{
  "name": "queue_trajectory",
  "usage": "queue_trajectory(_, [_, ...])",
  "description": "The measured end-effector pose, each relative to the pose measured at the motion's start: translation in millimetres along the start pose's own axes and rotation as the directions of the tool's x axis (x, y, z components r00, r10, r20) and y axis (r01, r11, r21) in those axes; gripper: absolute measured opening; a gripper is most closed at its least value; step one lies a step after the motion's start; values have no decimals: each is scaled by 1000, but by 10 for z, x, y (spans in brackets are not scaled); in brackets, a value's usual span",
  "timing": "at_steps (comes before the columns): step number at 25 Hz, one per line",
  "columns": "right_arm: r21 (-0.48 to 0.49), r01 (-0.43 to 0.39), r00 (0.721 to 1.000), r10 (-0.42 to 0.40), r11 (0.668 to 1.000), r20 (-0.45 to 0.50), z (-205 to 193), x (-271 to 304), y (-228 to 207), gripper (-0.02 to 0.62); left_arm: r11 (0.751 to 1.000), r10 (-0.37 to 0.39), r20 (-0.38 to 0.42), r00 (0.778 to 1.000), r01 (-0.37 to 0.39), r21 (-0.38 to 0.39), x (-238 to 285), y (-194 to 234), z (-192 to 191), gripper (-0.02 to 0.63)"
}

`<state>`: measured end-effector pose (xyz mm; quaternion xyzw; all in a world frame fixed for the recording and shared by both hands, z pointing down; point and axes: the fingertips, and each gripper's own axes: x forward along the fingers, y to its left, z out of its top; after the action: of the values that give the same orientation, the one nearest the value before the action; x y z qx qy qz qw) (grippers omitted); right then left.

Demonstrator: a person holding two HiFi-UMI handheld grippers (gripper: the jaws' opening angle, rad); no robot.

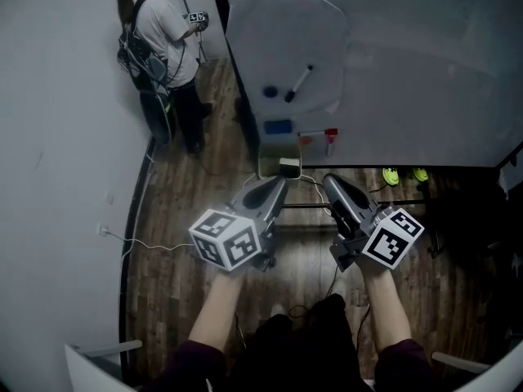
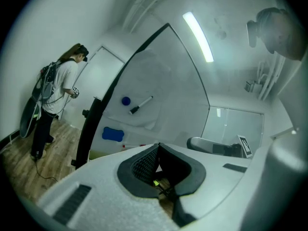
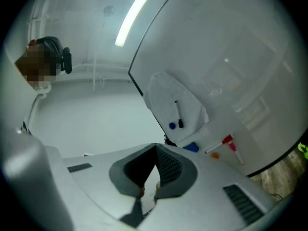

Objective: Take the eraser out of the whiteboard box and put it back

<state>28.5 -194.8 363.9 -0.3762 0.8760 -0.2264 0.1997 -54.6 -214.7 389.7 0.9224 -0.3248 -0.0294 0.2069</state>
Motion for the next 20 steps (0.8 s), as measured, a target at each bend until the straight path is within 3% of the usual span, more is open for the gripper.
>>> queue_trajectory(12, [65, -45, 997, 48, 997, -58, -286, 182, -386, 3, 995, 98, -26, 995, -97, 10, 237, 366, -354, 6])
queue_trajectory(20, [97, -61, 994, 69, 993, -86, -410, 247, -557, 3, 978, 189, -18, 982, -187, 91, 379, 544, -502, 6])
